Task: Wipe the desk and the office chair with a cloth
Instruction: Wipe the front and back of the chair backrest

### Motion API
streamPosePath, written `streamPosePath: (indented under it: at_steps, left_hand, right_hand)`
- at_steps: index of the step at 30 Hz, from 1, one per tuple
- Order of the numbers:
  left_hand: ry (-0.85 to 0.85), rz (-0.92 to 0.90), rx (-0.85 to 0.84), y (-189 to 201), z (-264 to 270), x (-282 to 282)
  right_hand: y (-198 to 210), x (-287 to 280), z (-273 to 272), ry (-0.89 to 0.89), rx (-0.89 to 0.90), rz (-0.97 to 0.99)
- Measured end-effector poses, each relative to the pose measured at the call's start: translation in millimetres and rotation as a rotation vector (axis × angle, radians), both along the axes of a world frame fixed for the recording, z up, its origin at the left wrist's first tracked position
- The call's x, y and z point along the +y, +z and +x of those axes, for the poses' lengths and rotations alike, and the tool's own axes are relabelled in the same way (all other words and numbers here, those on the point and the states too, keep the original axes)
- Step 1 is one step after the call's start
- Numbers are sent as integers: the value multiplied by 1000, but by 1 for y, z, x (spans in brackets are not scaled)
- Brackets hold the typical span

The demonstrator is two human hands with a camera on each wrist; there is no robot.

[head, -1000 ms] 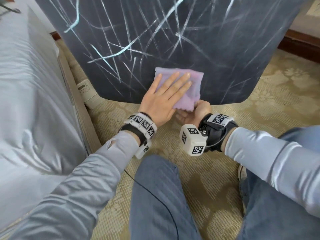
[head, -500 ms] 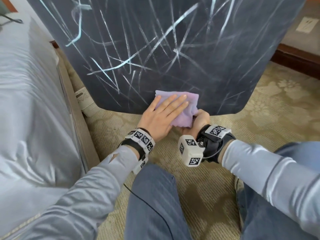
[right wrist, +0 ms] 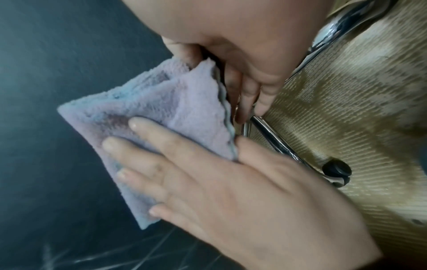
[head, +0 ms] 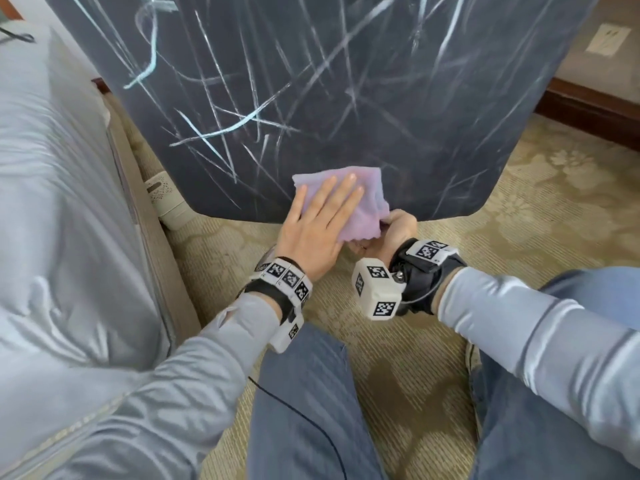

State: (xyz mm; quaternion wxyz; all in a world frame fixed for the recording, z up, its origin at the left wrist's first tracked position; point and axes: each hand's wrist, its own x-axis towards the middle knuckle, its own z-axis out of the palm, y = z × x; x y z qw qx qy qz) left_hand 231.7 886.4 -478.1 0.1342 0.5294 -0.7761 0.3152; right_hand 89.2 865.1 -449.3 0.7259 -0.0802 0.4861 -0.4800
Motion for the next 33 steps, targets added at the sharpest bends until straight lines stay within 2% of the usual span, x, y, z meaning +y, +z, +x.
streamPosePath:
  at_steps: [2,4,7,9,11,13,15,17,19,23,24,27,30,33]
  left_hand:
    - [-18,17,-22,12,-2,-1]
    - [-48,-37,-7,44,-7,-7]
    - [-51,-255,146,112,-23,-24]
    - [-50,-313,232,142,-35,-32]
    - [-59,-314,252,139,-42,-33]
    - [-69,-258,203,110,-37,-27]
    - [-77,-164,145,83,-30,-21]
    - [-88,-78,134,78,-26,-17]
    - [-122,-17,150,85,-23,-14]
    - [-286,10,296,106,-16,-10]
    - [-316,13,323,110,-14,-10]
    - [-325,12,251,117,-9,-14]
    - [-264,41,184,110,-7,-18]
    - [-312,109,278,108,-11,-16]
  right_hand:
    - [2,2,-1,0,29,-2]
    - [2,2,0,20,37,-4]
    - [4,0,0,41,40,20]
    - [5,-2,-1,45,13,41]
    - [7,-4,-1,50,-11,52]
    - [9,-3,-3,78,20,52]
    - [18,3,-6,191,134,32]
    - [37,13,-10,346,292,-5]
    - [54,24,-12,382,483,-158]
    - [76,53,-16,188,1033,-798]
    - [78,58,-17,126,1120,-939]
    - [88,76,-19,-37,1111,-1233]
    - [104,79,-11,-8,1096,-1456]
    - [106,63,-2,57,1216,-1377]
